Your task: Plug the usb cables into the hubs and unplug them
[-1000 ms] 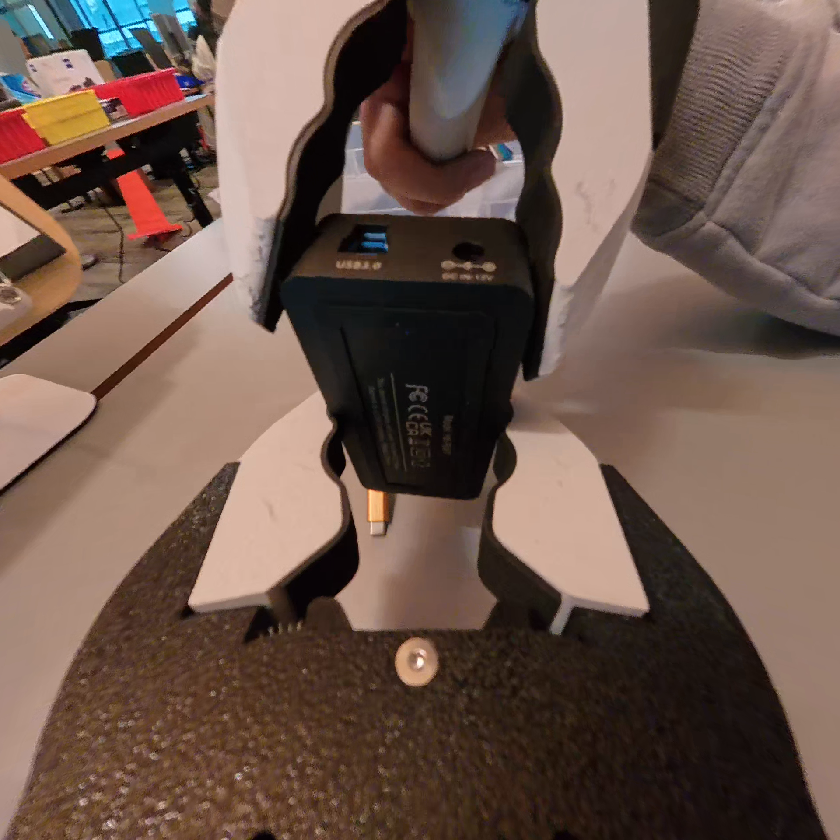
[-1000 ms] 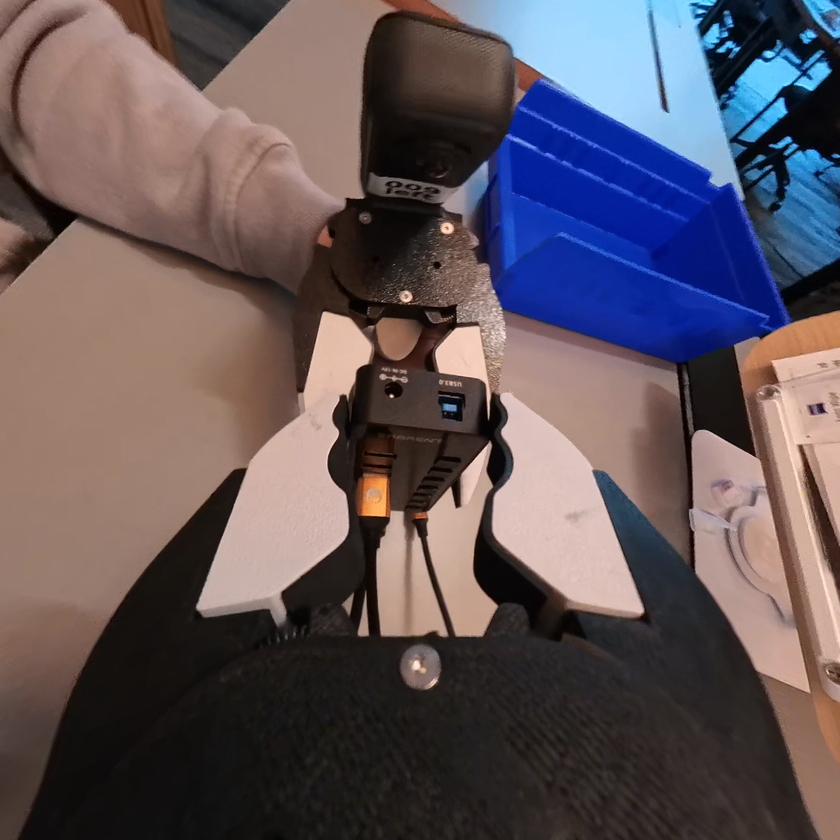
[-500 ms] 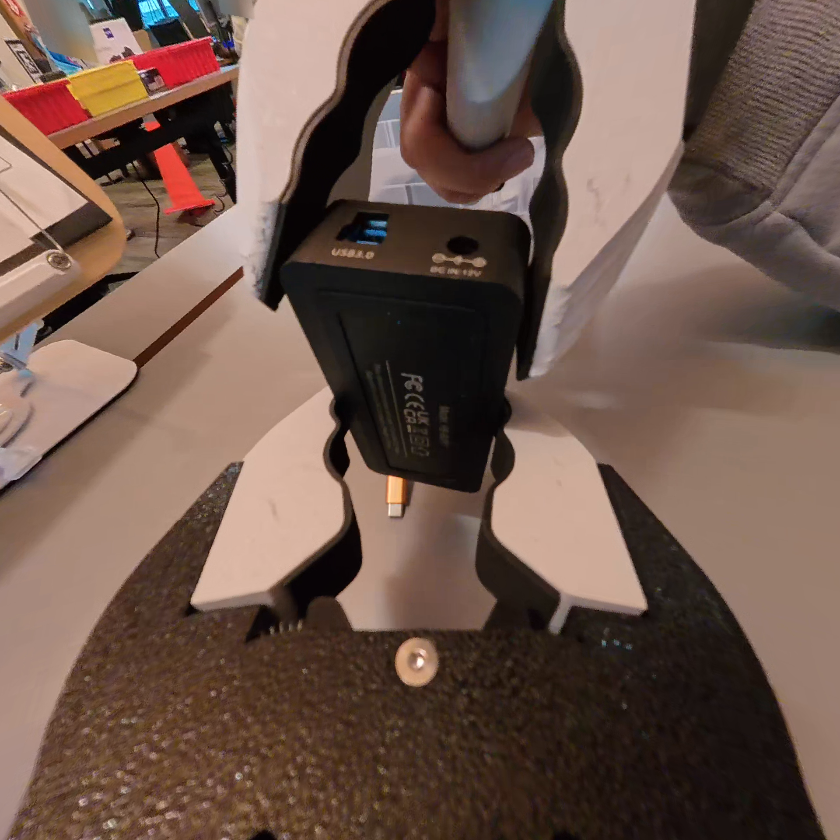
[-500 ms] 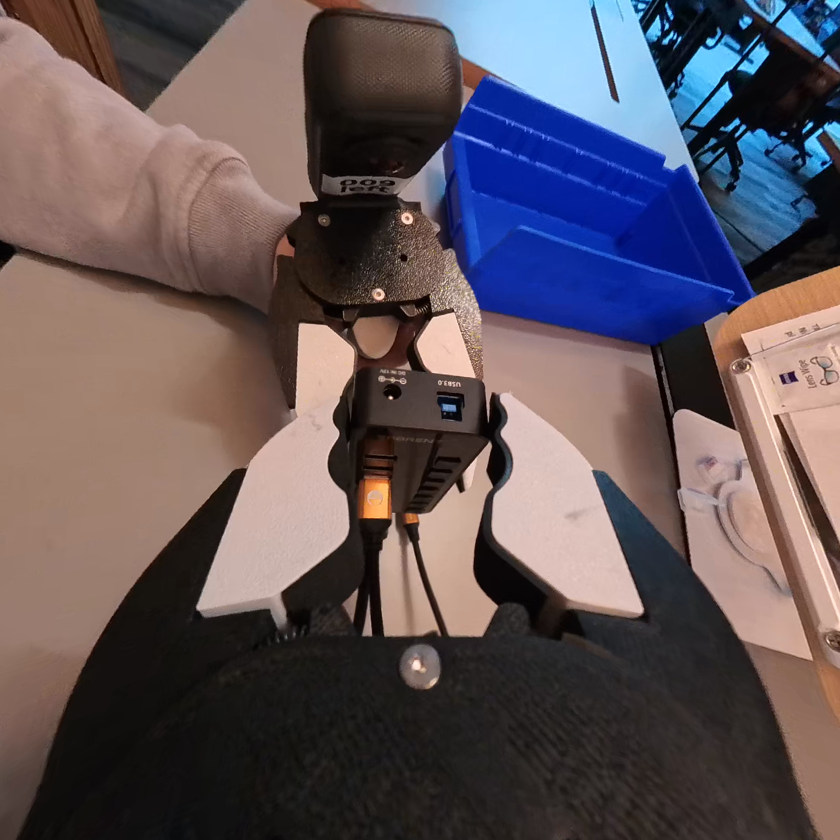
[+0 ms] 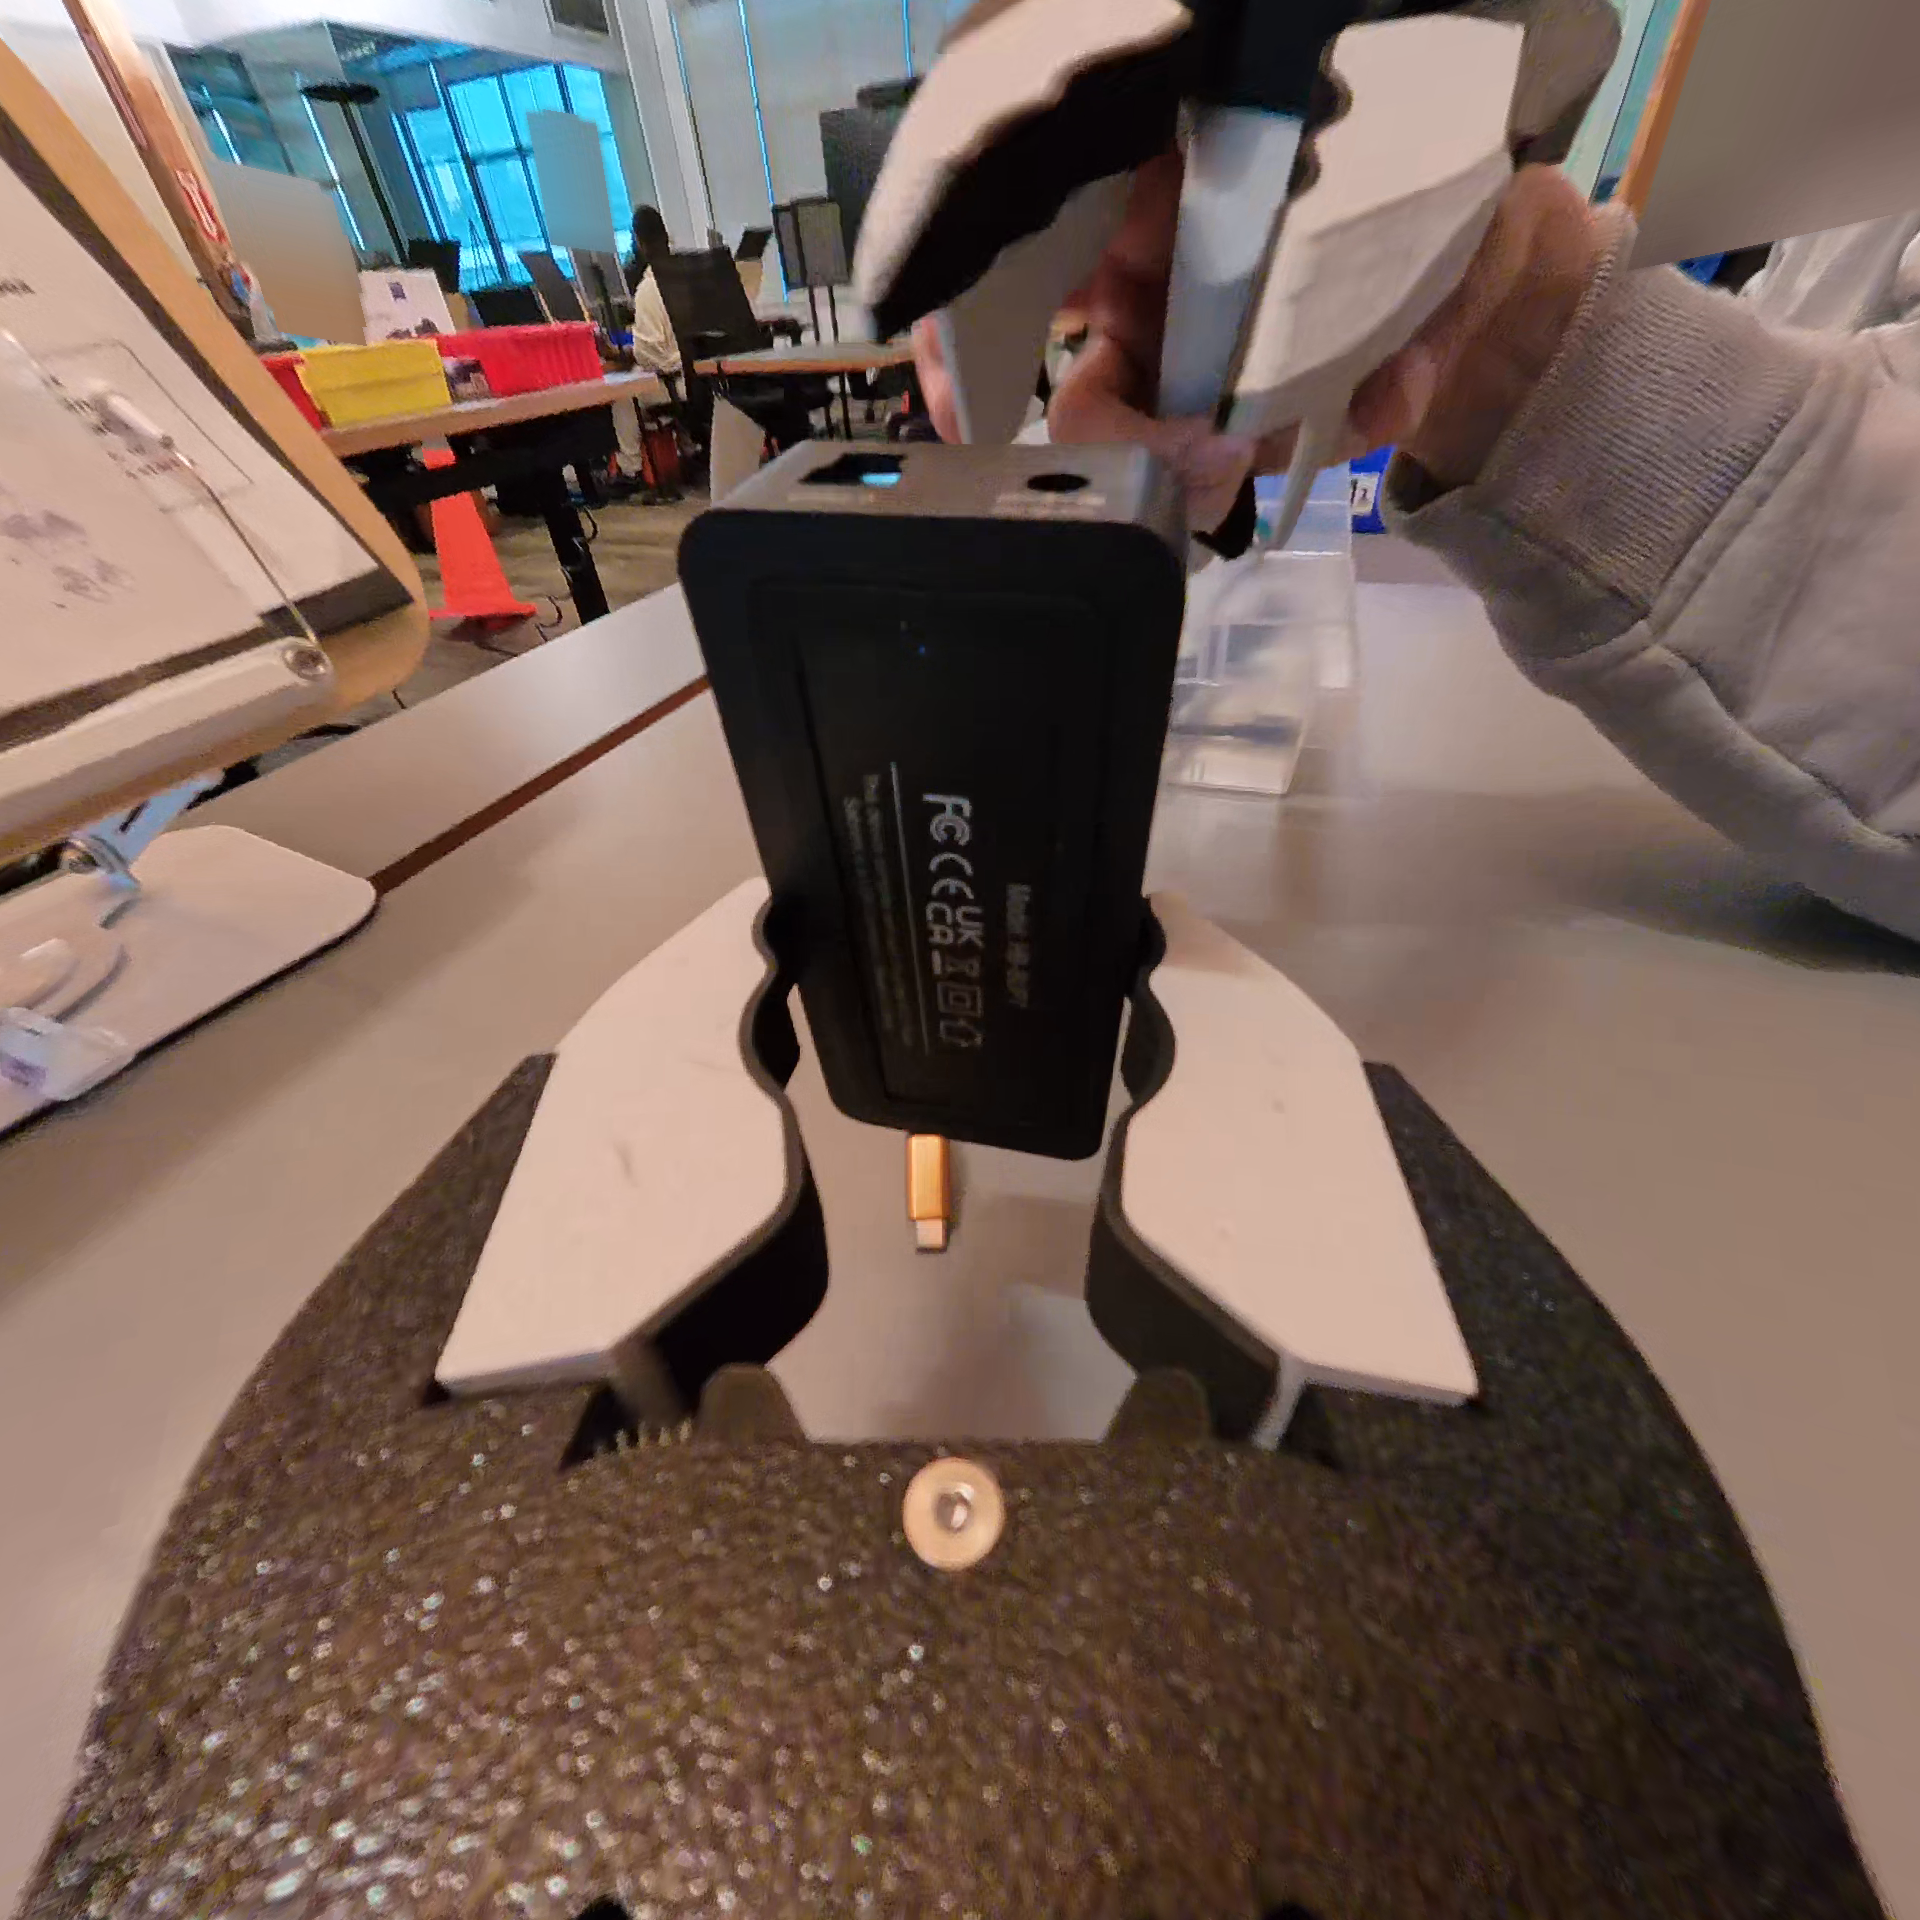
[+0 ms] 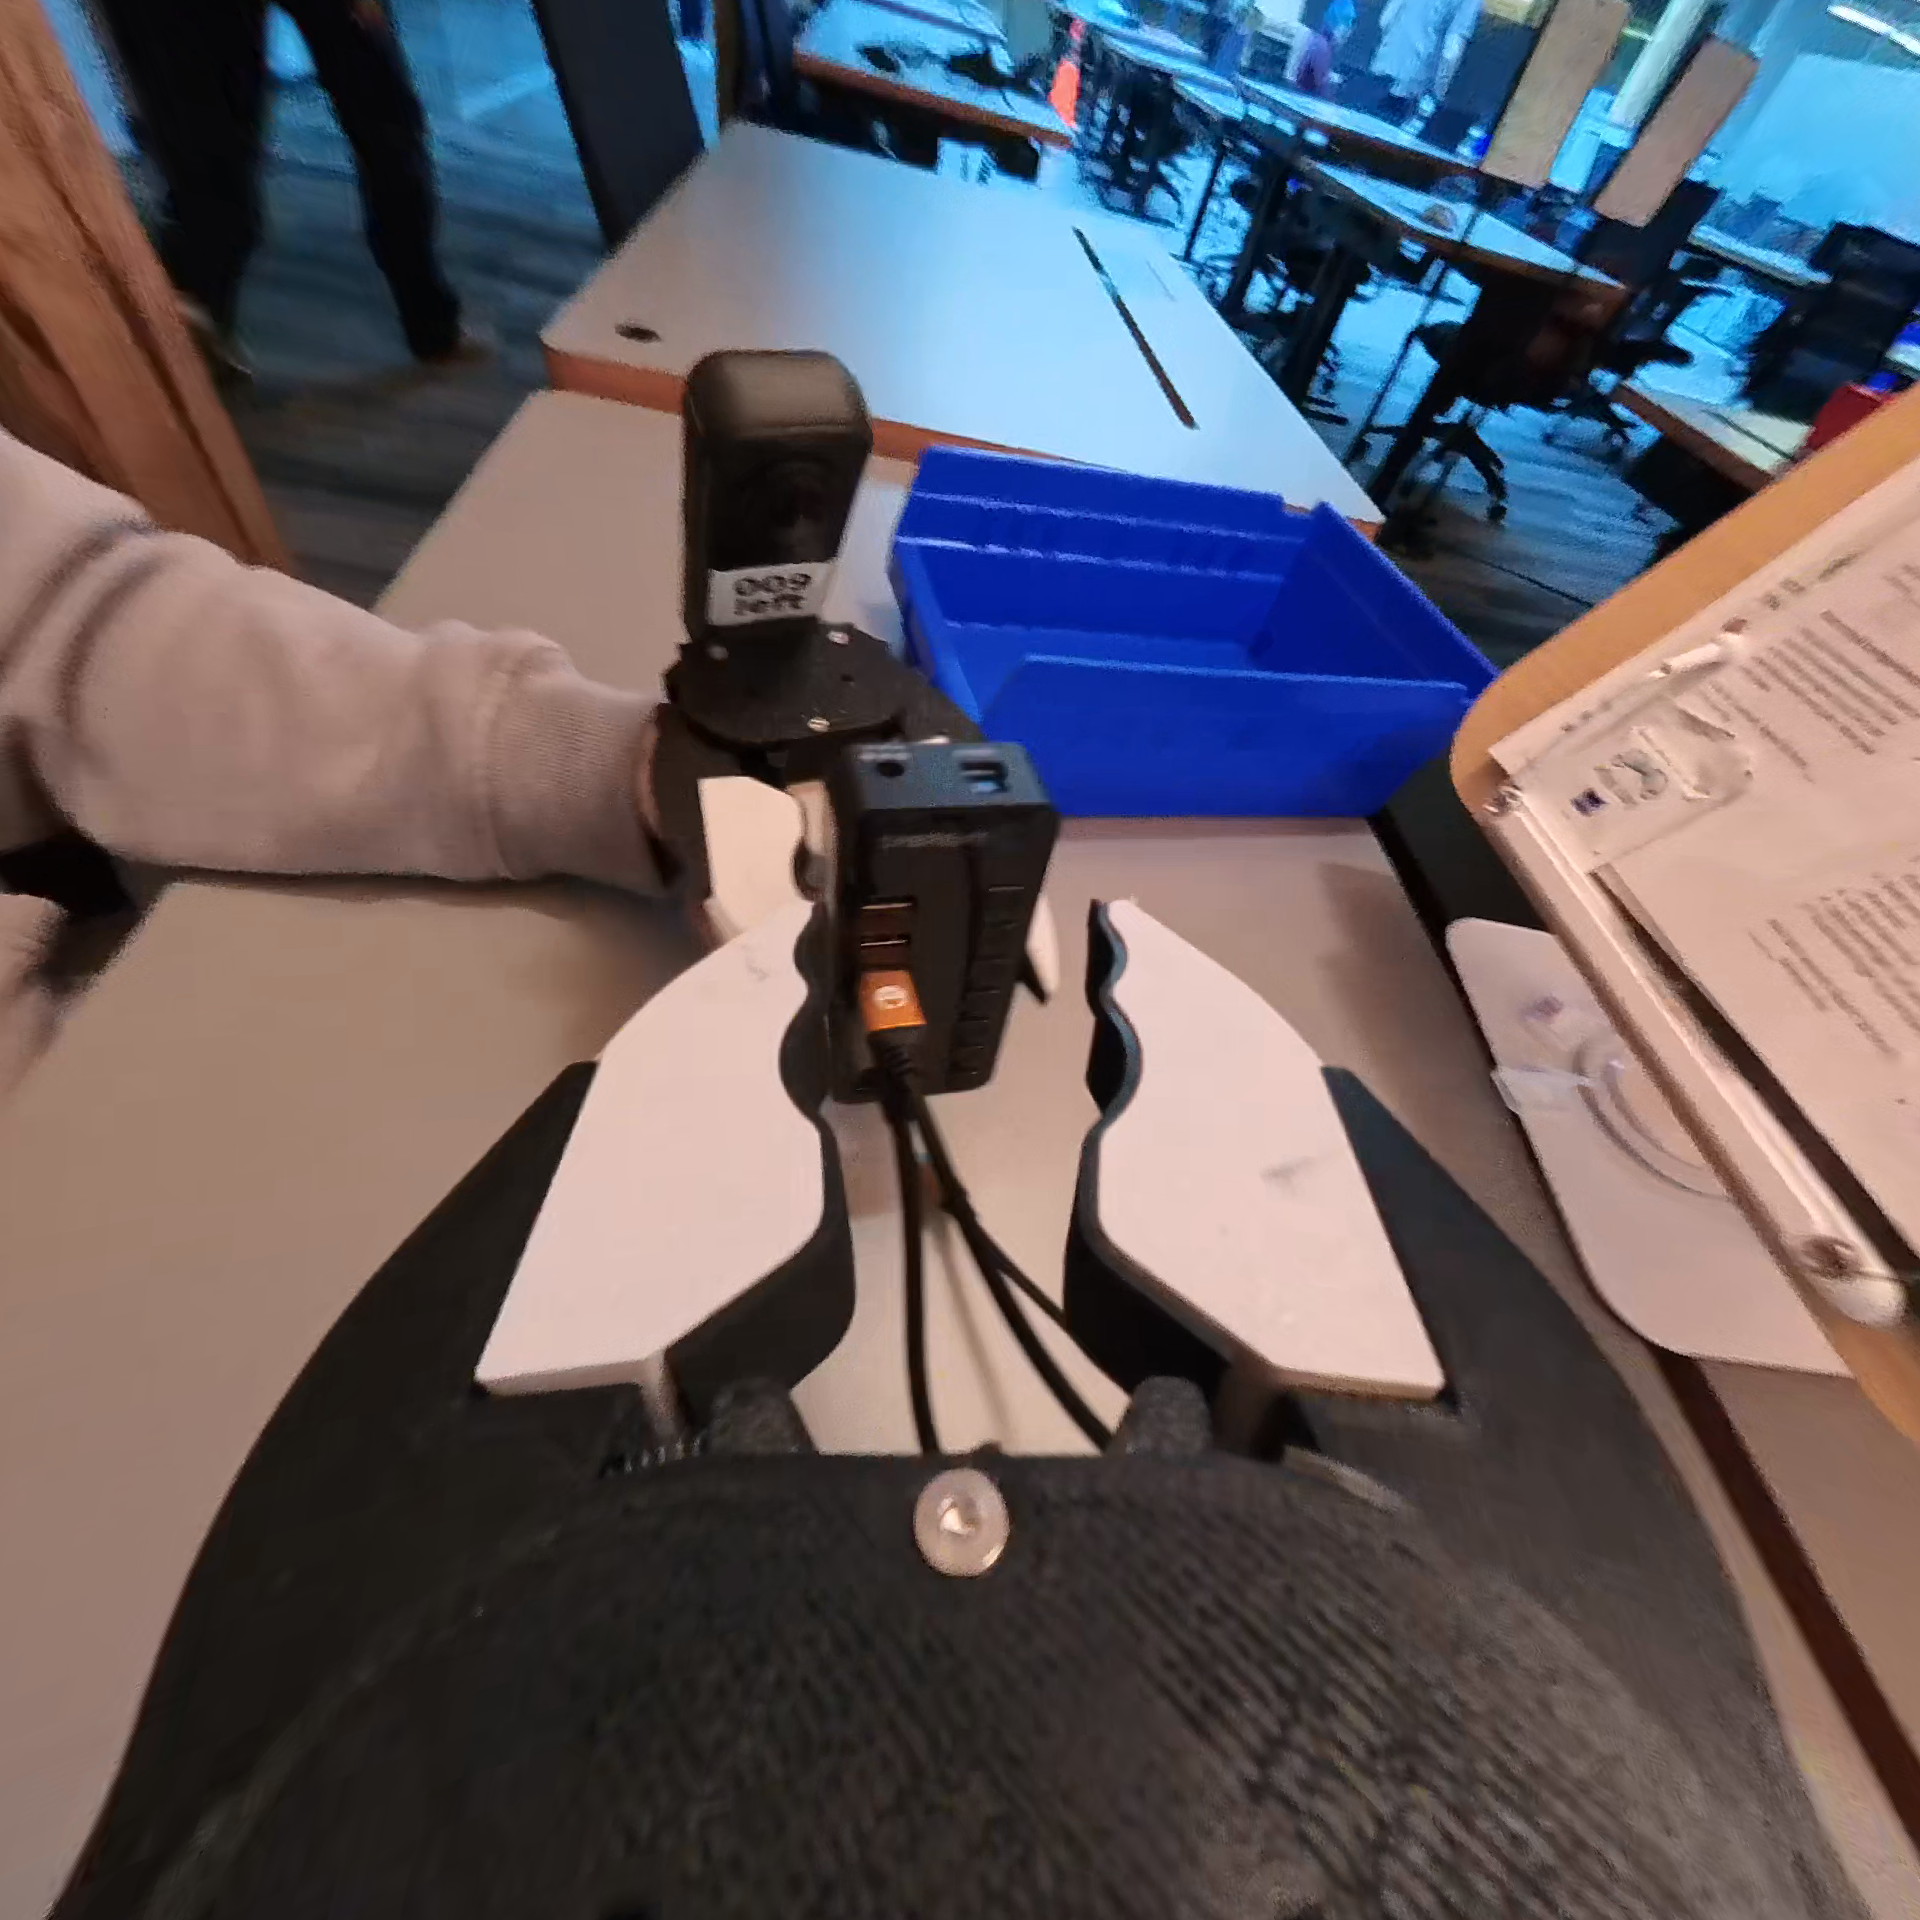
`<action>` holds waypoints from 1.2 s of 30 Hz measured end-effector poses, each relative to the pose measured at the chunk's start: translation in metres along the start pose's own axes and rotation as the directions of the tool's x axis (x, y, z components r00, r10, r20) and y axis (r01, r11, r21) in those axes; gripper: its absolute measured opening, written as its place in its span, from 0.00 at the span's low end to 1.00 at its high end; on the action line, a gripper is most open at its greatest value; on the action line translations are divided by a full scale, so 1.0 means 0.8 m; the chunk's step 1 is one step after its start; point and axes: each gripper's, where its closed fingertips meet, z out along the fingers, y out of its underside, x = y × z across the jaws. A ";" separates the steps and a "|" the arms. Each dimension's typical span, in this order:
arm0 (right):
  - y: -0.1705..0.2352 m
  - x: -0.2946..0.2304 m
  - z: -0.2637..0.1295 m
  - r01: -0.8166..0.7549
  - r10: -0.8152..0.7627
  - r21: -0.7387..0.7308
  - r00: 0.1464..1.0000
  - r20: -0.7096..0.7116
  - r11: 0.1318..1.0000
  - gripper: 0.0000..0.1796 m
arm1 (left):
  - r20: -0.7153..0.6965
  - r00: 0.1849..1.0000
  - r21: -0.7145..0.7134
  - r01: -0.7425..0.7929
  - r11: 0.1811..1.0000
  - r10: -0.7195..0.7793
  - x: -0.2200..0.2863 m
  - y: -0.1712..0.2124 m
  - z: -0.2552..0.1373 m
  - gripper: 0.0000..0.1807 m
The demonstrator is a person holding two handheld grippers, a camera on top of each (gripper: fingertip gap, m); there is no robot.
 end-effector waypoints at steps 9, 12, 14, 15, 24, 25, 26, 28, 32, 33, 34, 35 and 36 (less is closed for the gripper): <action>0.024 -0.032 0.014 0.016 -0.025 -0.090 0.995 -0.093 0.996 0.18 | -0.023 0.998 0.072 -0.062 0.996 0.063 0.014 -0.025 -0.007 0.34; 0.030 -0.036 0.013 -0.010 0.006 -0.031 0.992 -0.126 0.999 0.15 | -0.045 0.995 0.069 -0.082 0.994 0.085 0.022 -0.023 -0.002 0.34; 0.036 -0.039 0.013 -0.046 0.044 -0.011 0.992 -0.119 0.999 0.10 | -0.065 0.994 0.080 -0.084 0.993 0.089 0.027 -0.023 0.001 0.34; 0.038 -0.042 0.013 -0.048 0.047 -0.010 0.993 -0.105 0.999 0.09 | -0.076 0.993 0.085 -0.085 0.993 0.092 0.030 -0.024 0.002 0.34; 0.051 -0.054 0.007 -0.070 0.069 -0.026 0.997 -0.045 0.997 0.10 | -0.121 0.986 0.079 -0.107 0.991 0.116 0.041 -0.018 0.007 0.34; 0.056 -0.055 0.008 -0.067 0.065 -0.046 0.997 -0.043 0.997 0.11 | -0.124 0.985 0.081 -0.109 0.991 0.118 0.042 -0.018 0.007 0.34; 0.063 -0.056 0.008 -0.057 0.054 -0.078 0.998 -0.039 0.995 0.13 | -0.127 0.985 0.089 -0.106 0.990 0.117 0.043 -0.019 0.006 0.34; 0.068 -0.059 0.009 -0.026 0.022 -0.099 0.999 -0.034 0.995 0.10 | -0.147 0.983 0.102 -0.092 0.991 0.106 0.045 -0.021 0.005 0.34; 0.064 -0.063 0.007 -0.021 0.021 -0.084 1.000 -0.003 0.996 0.10 | -0.170 0.979 0.111 -0.093 0.990 0.111 0.050 -0.024 0.003 0.34; 0.063 -0.064 0.006 -0.030 0.031 -0.076 0.999 0.009 0.997 0.10 | -0.178 0.977 0.112 -0.095 0.989 0.114 0.052 -0.024 0.003 0.34; 0.063 -0.066 0.005 -0.035 0.037 -0.069 0.999 0.028 0.997 0.10 | -0.183 0.976 0.113 -0.096 0.989 0.116 0.054 -0.026 0.003 0.34; 0.062 -0.069 0.003 -0.036 0.039 -0.062 0.998 0.051 0.997 0.10 | -0.198 0.973 0.113 -0.094 0.989 0.115 0.057 -0.027 0.002 0.34; 0.062 -0.071 0.000 -0.035 0.039 -0.059 0.997 0.065 0.998 0.10 | -0.209 0.971 0.115 -0.091 0.989 0.114 0.060 -0.028 0.003 0.34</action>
